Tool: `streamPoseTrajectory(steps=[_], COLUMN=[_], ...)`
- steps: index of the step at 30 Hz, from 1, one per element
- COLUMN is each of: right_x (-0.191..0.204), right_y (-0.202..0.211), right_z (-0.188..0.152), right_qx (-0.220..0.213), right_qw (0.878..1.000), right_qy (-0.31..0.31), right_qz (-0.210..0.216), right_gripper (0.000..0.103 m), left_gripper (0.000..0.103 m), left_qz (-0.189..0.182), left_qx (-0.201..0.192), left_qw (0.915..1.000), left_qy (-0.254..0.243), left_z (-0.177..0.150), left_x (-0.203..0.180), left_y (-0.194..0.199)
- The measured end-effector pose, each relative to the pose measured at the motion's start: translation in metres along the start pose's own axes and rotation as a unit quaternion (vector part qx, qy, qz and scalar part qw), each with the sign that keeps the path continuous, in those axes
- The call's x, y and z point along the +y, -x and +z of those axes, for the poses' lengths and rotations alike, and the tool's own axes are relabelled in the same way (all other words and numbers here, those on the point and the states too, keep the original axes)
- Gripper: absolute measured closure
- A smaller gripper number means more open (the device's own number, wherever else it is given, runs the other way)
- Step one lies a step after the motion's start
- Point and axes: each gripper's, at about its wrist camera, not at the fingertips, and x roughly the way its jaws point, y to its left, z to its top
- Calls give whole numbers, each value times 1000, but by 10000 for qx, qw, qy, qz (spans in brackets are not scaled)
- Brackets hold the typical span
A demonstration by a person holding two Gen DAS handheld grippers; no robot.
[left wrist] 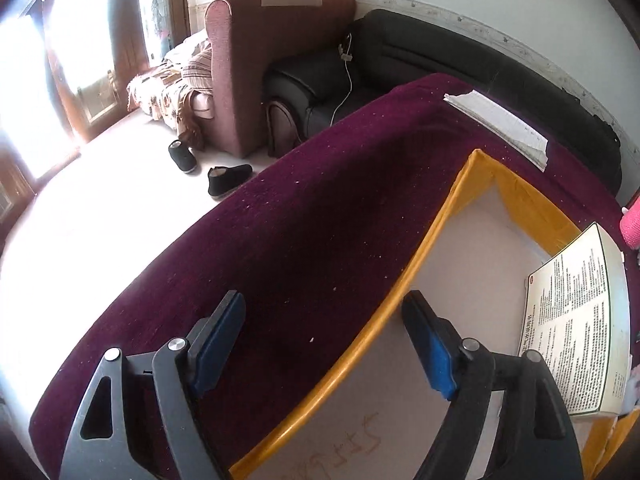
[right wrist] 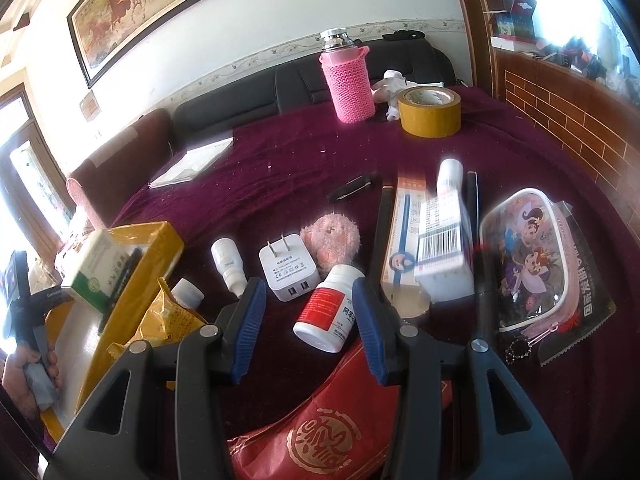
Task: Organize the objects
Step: 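Release the white box in the tray with the left gripper while the right drops the marker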
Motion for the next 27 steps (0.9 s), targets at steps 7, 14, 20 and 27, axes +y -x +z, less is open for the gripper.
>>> streamPoseTrajectory(steps=[7, 14, 20, 27], right_x=[3, 8, 10, 9], right_y=[-1, -2, -4, -5], right_z=[-2, -3, -3, -4], right_qx=[28, 12, 54, 73], right_qw=[10000, 9999, 9998, 9997], right_qy=[21, 133, 169, 191], right_qz=[-7, -88, -79, -123], right_gripper=[60, 60, 60, 56], left_gripper=[23, 23, 23, 23], left_qz=[-821, 486, -806, -1310], left_qx=[-321, -424, -5, -183], left_qw=[9960, 9806, 9783, 9769], left_qy=[137, -1849, -1911, -1677], left_z=[17, 20, 15, 18], left_x=[2, -61, -81, -89], left_y=[59, 39, 28, 53])
